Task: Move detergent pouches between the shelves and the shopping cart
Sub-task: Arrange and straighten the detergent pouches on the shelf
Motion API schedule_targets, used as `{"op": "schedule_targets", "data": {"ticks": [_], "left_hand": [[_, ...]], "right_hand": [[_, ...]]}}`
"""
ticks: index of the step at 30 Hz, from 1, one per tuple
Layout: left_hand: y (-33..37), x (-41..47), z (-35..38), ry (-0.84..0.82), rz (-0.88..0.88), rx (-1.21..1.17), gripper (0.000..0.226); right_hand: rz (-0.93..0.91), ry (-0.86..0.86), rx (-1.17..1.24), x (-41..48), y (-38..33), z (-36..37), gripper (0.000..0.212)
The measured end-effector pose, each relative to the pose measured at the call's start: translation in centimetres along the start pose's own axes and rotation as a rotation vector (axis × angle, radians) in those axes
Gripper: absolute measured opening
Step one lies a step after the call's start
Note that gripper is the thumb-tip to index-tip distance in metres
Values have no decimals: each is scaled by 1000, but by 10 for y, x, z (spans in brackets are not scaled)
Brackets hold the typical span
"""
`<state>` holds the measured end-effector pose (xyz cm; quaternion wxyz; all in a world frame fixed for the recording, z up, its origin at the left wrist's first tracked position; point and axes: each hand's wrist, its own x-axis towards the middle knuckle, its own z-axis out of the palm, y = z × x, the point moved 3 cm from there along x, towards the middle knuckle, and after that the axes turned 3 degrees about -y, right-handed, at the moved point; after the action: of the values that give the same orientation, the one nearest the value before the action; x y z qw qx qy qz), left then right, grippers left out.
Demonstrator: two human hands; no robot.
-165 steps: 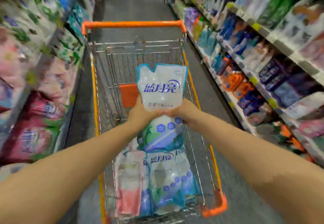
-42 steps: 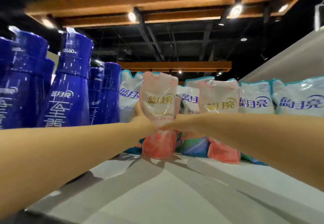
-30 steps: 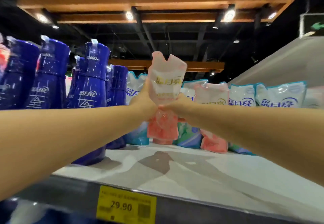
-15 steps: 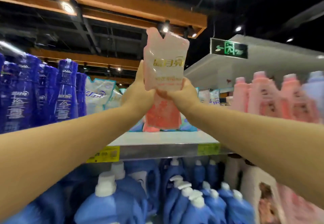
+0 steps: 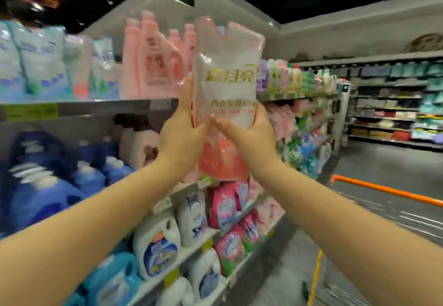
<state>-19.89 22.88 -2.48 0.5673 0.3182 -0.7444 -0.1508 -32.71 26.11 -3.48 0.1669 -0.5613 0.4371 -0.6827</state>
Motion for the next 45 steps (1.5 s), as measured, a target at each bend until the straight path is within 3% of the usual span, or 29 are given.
{"op": "schedule_targets", "data": {"ticks": [4,8,15,17,22,30,34,38,45], "left_hand": [[26,-41,168,-92,-29,-121,75],[37,-96,319,-300,-136,-208,76],[10,-210,488,-725,-376,-149,76],[-13,-242,521,-855,-461,-152,77],[-86,-307,592,-1108,-613,-59,69],[-187,-377,660,-1290,-885,109,54],[-209,-406,680,-1390,-878,176,60],[-215,-426,684,-1451,-884,222,60],[-228,-415,696,-1430,-972,141,51]], "right_hand": [[124,104,-164,-26,64,-151,63],[323,241,-329,-63,132,-282,60],[799,235,-510,-151,265,-410,66],[924,264,-493,-178,310,-425,73],[1212,352,-399,-240,413,-438,60],[1407,440,-271,-284,551,-430,76],[1495,429,-319,-306,576,-424,61],[1556,527,-297,-318,579,-424,57],[1572,555,-257,-309,578,-429,29]]}}
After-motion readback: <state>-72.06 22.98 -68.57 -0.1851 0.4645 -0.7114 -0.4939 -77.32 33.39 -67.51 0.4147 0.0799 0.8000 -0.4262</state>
